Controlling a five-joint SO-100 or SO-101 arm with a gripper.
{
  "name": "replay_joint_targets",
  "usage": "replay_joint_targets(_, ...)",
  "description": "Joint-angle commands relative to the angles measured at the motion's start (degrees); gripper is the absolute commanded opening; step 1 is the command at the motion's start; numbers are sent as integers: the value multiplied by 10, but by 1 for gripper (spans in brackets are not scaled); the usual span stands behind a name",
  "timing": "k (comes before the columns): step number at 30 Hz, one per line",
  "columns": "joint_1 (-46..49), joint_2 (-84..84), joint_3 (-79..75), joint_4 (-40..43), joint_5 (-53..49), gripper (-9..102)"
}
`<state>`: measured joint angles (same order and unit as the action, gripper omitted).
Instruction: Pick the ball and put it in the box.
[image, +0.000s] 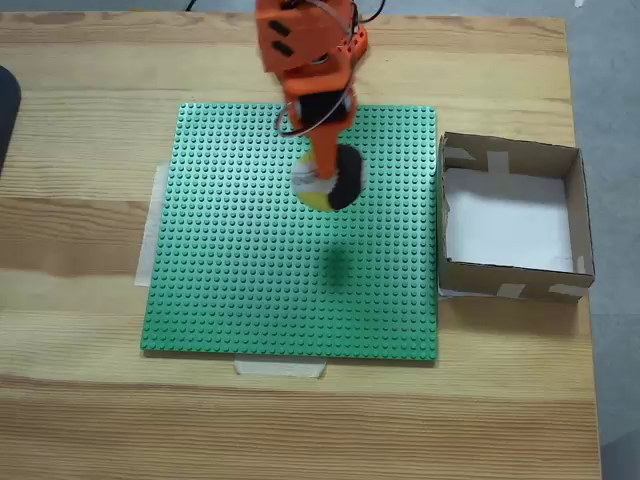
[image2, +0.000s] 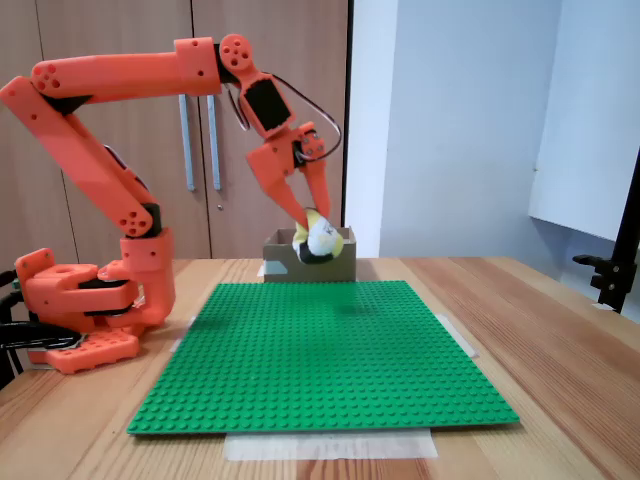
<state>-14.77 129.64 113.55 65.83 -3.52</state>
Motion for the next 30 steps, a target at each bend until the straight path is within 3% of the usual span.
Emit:
replay_joint_targets(1,-27,35,-35,-15,5,-1)
replay_joint_targets(13,-144,44,-57,-33,24,-1)
replay_joint_targets(30,-208,-8,-105,-54,36,-1)
